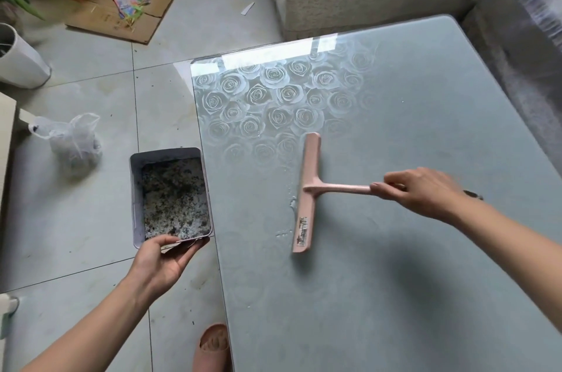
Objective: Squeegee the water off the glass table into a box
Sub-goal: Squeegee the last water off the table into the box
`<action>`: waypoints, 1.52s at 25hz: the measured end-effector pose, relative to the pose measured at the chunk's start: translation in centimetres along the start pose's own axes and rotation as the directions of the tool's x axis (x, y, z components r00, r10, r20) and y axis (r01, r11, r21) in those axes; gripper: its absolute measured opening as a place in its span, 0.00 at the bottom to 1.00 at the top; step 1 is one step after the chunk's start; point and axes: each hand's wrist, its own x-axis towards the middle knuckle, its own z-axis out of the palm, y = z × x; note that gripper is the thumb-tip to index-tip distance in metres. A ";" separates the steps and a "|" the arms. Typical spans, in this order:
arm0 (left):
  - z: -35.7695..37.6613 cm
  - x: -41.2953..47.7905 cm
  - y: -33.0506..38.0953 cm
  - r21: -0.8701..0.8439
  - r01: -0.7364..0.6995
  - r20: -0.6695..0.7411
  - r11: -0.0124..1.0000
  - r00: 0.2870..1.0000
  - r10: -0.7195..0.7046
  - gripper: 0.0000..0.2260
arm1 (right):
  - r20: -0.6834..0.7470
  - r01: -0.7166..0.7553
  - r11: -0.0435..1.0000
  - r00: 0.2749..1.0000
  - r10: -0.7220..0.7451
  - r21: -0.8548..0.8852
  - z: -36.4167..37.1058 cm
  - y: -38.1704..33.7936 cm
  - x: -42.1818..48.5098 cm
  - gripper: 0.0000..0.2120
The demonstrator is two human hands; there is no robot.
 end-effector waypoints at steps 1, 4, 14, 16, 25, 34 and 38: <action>0.0 0.0 0.1 0.000 0.007 -0.003 1.000 1.000 -0.007 0.21 | -0.016 -0.002 1.000 1.000 0.002 -0.029 -0.7 -0.5 0.2 0.22; -0.2 -0.1 0.3 0.004 0.015 0.017 1.000 1.000 -0.015 0.16 | -0.030 -0.106 0.994 0.994 0.105 -0.033 -3.7 2.8 -1.4 0.20; -1.4 0.7 -1.1 -0.053 0.047 -0.029 0.997 0.998 -0.048 0.23 | -0.039 0.040 0.999 0.998 -0.041 -0.019 0.4 -5.5 -1.3 0.21; -1.5 0.8 -1.0 -0.055 0.052 -0.038 0.997 0.998 -0.054 0.21 | -0.034 -0.005 0.999 0.999 0.006 0.033 -1.2 -3.8 -2.1 0.19; -1.0 2.4 0.1 -0.045 0.138 -0.054 0.989 0.989 -0.141 0.15 | 0.155 -0.062 0.993 0.987 0.046 0.100 0.2 -6.4 -5.1 0.13; -1.6 1.4 0.6 -0.051 0.154 0.074 0.987 0.986 -0.150 0.15 | 0.129 -0.179 0.983 0.975 0.183 -0.040 -3.2 -6.0 -6.1 0.11; -1.5 1.7 0.5 -0.053 0.149 0.082 0.987 0.986 -0.144 0.12 | 0.129 -0.046 0.996 0.991 0.036 0.073 -0.5 -12.4 -3.9 0.13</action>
